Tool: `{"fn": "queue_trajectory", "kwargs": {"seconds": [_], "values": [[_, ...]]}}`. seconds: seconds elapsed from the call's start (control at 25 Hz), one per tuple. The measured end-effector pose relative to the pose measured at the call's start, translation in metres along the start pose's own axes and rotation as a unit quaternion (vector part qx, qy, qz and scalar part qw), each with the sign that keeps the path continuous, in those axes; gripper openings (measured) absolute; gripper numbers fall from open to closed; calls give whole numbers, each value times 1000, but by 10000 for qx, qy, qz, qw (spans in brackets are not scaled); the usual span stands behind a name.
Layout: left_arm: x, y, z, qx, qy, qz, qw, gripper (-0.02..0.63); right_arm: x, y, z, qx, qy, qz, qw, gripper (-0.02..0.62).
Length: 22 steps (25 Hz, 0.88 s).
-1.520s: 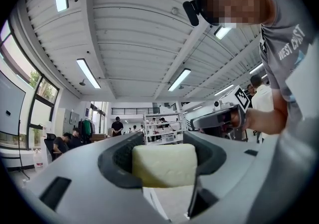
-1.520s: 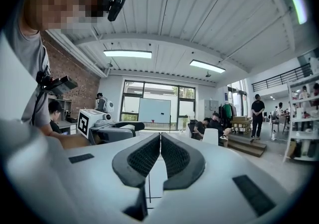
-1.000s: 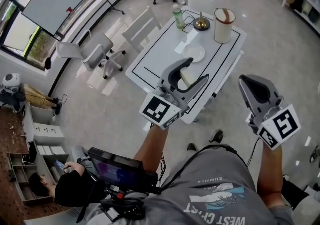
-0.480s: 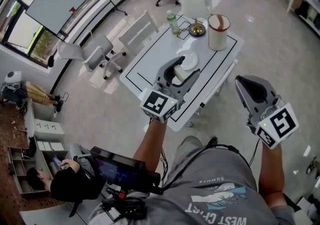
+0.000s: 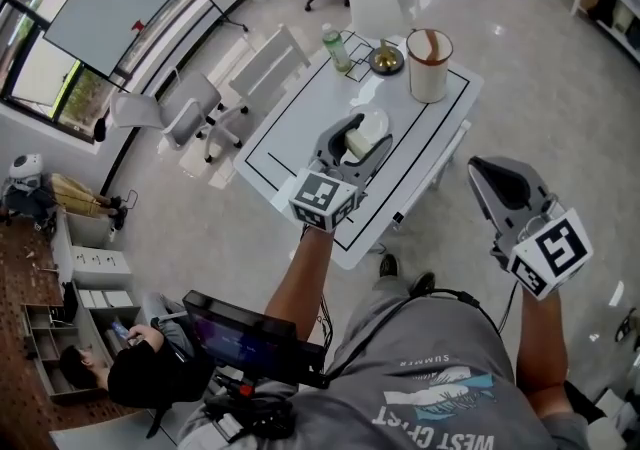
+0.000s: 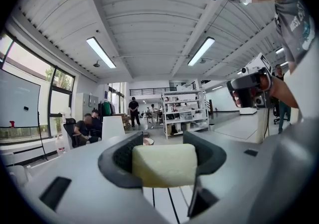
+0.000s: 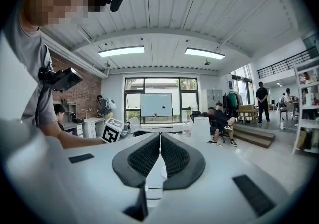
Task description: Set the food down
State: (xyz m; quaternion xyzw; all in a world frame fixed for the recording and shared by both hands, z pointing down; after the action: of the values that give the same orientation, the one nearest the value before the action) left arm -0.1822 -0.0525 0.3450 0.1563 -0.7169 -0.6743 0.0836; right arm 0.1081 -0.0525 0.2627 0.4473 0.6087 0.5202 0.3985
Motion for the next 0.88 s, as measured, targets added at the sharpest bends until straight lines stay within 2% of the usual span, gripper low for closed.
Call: {"fn": "queue_trajectory", "kwargs": {"seconds": [0.44,0.88], "values": [[44,47,-56,819,-31,-157,9965,259,-19,16,-12,141,99,-229,9996,9],[75,104,-102,1712,51,-345,9846,261,-40,35,-2,183,530,-516,9971,9]]}}
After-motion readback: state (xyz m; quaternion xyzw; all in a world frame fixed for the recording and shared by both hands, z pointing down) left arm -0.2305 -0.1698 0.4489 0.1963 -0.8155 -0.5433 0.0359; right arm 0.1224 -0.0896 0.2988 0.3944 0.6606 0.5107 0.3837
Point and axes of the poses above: the fingertips, and each gripper's own axes: z backward along the fingers, x to its left, y out of its underside, the point moved 10 cm from there along z, backward along the fingers, and after that the axes turned 5 degrees about -y, right-handed, at the moved point
